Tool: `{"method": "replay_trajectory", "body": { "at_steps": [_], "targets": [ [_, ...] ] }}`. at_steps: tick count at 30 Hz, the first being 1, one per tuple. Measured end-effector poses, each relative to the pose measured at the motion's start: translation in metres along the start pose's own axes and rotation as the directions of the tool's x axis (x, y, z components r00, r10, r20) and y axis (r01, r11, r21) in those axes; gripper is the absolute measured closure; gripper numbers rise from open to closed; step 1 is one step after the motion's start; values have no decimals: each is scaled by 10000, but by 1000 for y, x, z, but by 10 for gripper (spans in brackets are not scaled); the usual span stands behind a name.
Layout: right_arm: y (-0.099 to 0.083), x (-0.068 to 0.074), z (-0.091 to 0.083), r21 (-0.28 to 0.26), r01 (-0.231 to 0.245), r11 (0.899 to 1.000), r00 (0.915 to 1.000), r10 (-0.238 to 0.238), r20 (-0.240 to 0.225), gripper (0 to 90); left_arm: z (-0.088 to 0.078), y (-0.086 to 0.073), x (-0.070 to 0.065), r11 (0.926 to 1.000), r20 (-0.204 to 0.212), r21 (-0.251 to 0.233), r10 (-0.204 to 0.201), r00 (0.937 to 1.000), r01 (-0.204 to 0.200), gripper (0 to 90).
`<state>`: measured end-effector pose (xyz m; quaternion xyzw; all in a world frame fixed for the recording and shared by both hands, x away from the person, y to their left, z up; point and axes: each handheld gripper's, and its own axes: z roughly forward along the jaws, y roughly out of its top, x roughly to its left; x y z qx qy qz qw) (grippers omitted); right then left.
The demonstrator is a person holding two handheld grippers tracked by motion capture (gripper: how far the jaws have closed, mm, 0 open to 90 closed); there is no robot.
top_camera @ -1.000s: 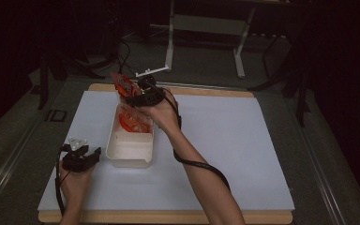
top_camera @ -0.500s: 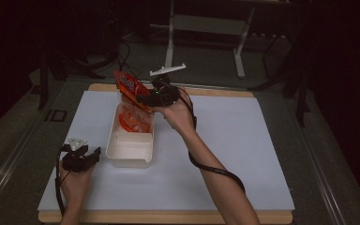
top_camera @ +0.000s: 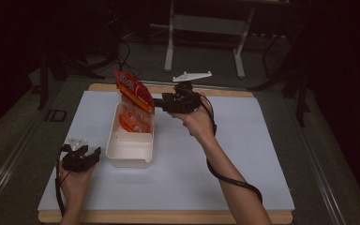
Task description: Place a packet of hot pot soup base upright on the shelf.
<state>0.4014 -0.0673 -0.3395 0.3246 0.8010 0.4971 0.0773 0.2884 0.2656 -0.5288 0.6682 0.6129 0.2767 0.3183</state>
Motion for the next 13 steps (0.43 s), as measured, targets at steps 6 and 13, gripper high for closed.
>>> {"method": "replay_trajectory", "body": {
  "at_steps": [6,13],
  "targets": [
    [-27,-12,-4,349,-164,9993,9998,162,80,541,0,0,1,10000,10,-12,-18,10000,19,498],
    [-67,-31,6,764,-979,9923,9952,978,56,543,2,0,0,9998,-17,171,51,10000,-51,494]
  ]
}}
